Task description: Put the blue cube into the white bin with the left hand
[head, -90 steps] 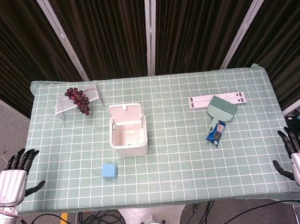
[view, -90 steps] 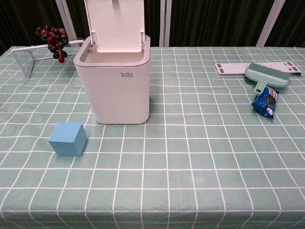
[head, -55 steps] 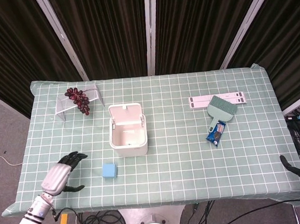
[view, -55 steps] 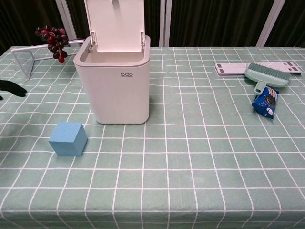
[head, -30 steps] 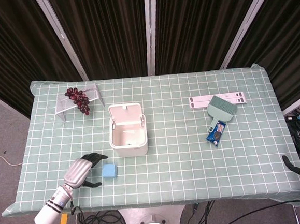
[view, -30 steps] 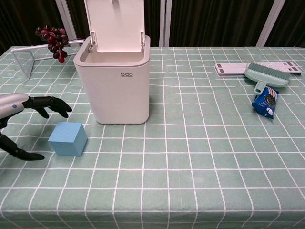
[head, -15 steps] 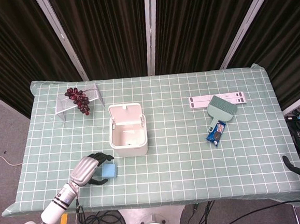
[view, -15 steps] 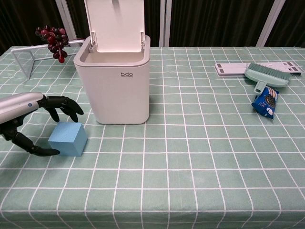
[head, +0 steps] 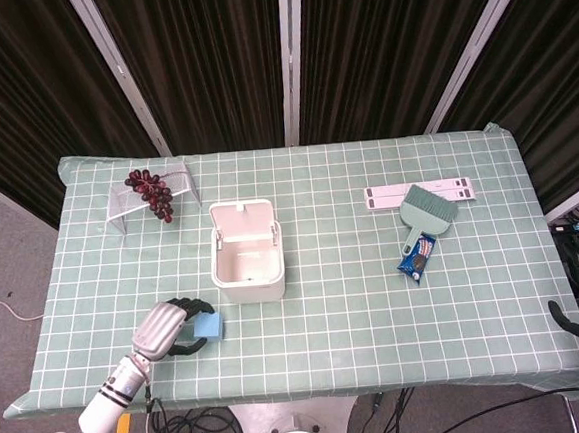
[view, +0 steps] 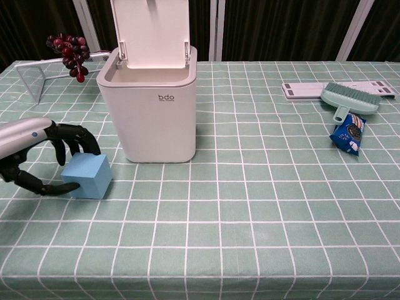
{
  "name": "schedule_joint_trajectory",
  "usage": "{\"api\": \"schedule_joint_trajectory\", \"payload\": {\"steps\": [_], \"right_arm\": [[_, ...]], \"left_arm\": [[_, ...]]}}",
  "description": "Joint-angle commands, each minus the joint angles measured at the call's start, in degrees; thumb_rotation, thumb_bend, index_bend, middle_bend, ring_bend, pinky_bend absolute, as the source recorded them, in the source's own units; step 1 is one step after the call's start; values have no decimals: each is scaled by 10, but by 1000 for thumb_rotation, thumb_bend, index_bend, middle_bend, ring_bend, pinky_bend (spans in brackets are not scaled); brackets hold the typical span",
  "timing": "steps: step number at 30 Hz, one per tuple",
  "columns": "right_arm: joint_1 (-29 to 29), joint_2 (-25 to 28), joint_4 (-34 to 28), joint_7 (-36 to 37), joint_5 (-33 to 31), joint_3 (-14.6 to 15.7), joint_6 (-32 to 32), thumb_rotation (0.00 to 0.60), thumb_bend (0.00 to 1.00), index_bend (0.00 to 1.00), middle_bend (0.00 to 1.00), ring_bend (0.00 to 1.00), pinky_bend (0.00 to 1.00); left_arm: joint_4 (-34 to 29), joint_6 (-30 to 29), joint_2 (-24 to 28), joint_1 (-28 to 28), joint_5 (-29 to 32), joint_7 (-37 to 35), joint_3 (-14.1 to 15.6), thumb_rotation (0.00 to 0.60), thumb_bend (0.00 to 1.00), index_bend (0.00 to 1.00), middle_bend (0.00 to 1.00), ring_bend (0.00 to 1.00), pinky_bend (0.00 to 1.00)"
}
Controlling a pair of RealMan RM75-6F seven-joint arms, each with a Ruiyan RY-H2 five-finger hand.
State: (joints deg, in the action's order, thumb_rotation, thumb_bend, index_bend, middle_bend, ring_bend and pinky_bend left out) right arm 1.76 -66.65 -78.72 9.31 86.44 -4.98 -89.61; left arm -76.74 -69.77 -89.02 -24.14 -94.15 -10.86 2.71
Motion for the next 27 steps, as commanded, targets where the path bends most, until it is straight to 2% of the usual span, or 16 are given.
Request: {"api": "schedule_joint_trajectory", "payload": {"steps": [1, 5, 12, 17, 21, 27], "right_arm": [[-1, 2, -1, 1, -1, -1, -1, 600, 212, 0, 0, 0, 0], [-1, 2, -1, 1, -4, -2, 1, 600, 212, 0, 0, 0, 0], [-4, 5, -9, -10, -2, -1, -4, 600, 213, 0, 0, 0, 0], [-2, 4, -10, -13, -3, 0, 2, 600, 221, 0, 0, 0, 0], [1, 0, -8, -15, -2, 1, 8, 600, 223, 0, 0, 0, 0], [3, -7, -2, -15, -3, 3, 14, 600, 223, 0, 0, 0, 0]], "left_arm": [[-18, -38, 26, 21, -3, 4, 5, 600, 334, 397, 449, 394, 480], [-46, -81, 67, 45, 1, 14, 3, 600, 335, 396, 449, 394, 481], [-101, -145, 143, 72, 25, 47, -32, 600, 338, 396, 449, 395, 481], [-146, -177, 180, 68, 9, 65, -59, 600, 337, 396, 449, 395, 481], [-166, -173, 180, 40, -18, 52, -81, 600, 335, 396, 448, 394, 476], [-178, -109, 154, -25, -20, 42, -113, 600, 332, 395, 449, 393, 475]]}}
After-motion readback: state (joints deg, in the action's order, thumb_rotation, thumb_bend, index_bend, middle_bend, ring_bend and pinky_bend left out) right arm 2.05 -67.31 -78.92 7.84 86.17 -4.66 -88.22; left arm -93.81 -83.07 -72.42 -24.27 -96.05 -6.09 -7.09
